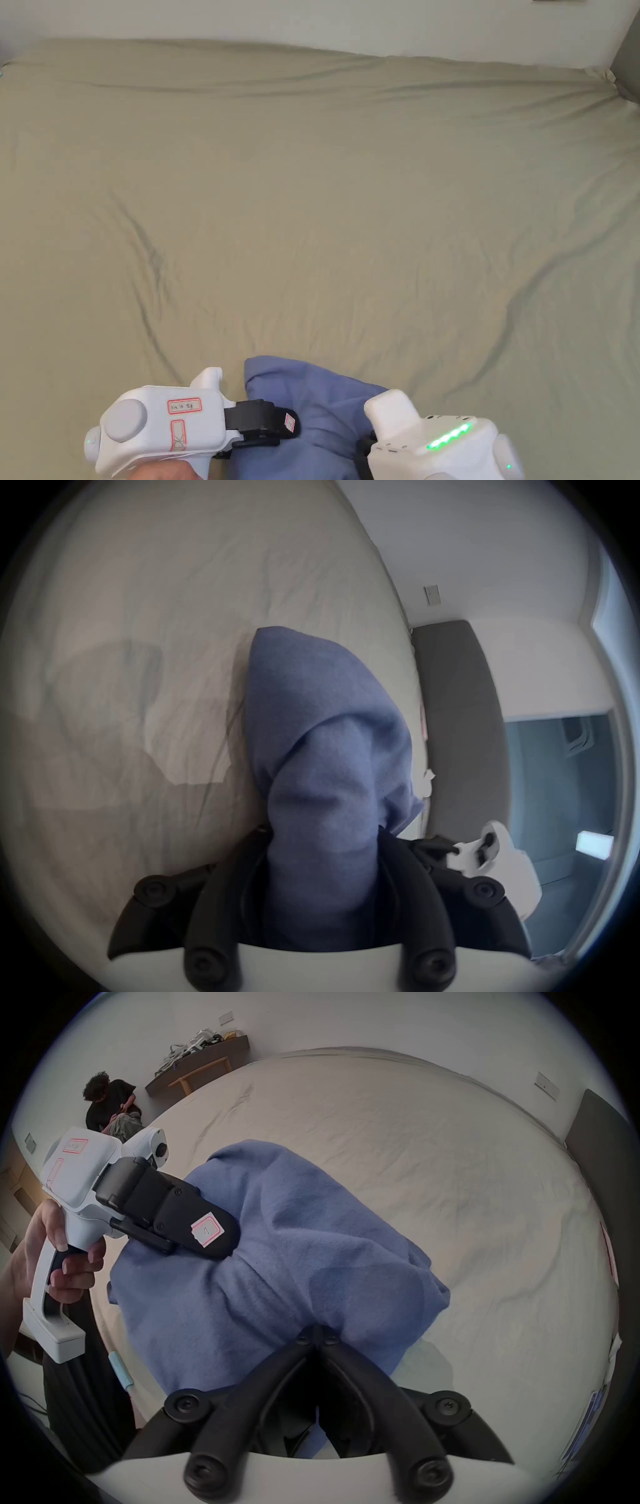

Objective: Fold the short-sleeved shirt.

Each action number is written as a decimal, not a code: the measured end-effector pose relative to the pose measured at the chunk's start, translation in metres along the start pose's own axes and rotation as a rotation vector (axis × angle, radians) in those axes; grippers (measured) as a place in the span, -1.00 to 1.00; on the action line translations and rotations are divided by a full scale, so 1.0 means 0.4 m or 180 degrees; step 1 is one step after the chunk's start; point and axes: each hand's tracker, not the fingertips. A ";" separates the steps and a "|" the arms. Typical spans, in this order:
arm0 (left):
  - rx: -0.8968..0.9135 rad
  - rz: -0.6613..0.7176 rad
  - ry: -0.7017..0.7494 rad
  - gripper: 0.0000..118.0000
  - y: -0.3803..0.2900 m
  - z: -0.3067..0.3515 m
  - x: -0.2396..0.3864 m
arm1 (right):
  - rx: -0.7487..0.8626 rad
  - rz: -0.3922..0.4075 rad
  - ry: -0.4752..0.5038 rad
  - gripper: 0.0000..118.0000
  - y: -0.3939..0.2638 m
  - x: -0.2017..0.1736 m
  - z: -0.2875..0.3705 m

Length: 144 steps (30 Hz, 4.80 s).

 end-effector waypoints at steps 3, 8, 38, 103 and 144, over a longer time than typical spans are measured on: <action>0.0003 -0.0451 0.0438 -0.48 -0.026 0.013 0.059 | 0.0401 -0.0367 -0.0080 -0.97 0.035 0.028 0.100; 0.0119 -0.0754 0.0798 -0.48 -0.078 0.040 0.122 | 0.1145 0.0144 -0.0924 -0.97 0.087 -0.005 0.281; 0.0816 -0.1208 0.3324 -0.48 0.039 0.590 -0.268 | 0.2211 0.0294 -0.1479 -0.97 0.168 -0.230 0.434; 0.3950 -0.3173 0.1891 -1.00 -0.417 0.426 0.708 | 0.2952 0.0165 -0.1885 -0.97 -0.021 -0.213 0.720; 0.4036 -0.2942 0.2015 -1.00 -0.422 0.412 0.709 | 0.3146 -0.0036 -0.1845 -0.97 -0.026 -0.203 0.712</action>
